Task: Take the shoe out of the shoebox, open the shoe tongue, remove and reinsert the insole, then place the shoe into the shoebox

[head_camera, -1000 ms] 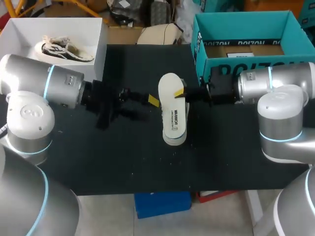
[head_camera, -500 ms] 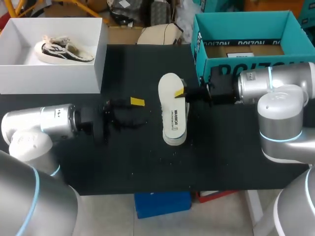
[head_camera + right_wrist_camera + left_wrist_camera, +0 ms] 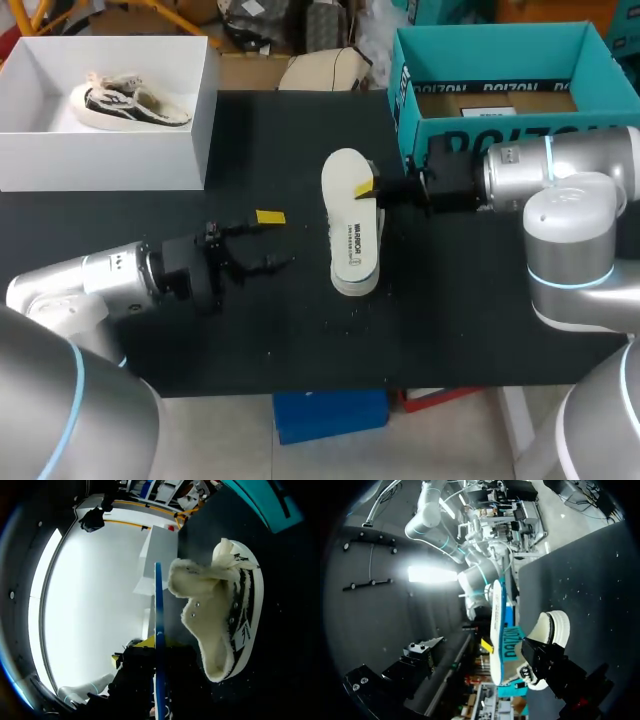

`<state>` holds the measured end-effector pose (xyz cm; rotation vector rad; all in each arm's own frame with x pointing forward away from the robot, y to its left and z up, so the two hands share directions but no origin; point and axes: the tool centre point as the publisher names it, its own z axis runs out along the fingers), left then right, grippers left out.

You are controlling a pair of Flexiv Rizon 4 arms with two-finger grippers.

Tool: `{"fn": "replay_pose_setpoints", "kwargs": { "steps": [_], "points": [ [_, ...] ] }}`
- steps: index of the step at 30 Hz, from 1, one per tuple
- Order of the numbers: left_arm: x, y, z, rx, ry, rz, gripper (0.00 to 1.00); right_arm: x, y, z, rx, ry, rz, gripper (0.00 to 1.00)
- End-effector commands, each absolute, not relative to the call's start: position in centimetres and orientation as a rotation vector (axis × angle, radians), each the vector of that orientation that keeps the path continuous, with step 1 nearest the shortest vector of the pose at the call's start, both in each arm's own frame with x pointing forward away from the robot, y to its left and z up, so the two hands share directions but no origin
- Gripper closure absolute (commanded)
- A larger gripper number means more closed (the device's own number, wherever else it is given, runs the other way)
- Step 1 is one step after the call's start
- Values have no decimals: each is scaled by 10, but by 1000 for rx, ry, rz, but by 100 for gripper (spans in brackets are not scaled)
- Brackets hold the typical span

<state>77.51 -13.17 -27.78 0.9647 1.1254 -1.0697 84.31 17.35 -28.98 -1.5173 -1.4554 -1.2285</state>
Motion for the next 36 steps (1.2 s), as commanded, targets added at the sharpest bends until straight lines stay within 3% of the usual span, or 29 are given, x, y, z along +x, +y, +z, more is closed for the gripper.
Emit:
{"fn": "replay_pose_setpoints", "kwargs": {
  "steps": [1, 26, 28, 31, 32, 36],
  "points": [
    [779, -137, -283, 964, 1135, -1078, 0, 843, 175, -291, -1519, -1455, -1230, 100],
    [813, -192, -295, 1066, 1099, -1106, 2, 843, 175, -291, -1519, -1455, -1230, 100],
    [814, -196, -294, 1072, 1094, -1109, 13, 843, 175, -291, -1519, -1455, -1230, 100],
    [813, -202, -294, 1089, 1085, -1111, 20, 843, 175, -291, -1519, -1455, -1230, 100],
    [813, -204, -293, 1095, 1083, -1110, 29, 843, 175, -291, -1519, -1455, -1230, 100],
    [812, -210, -293, 1103, 1075, -1112, 48, 843, 175, -291, -1519, -1455, -1230, 100]
  ]
}}
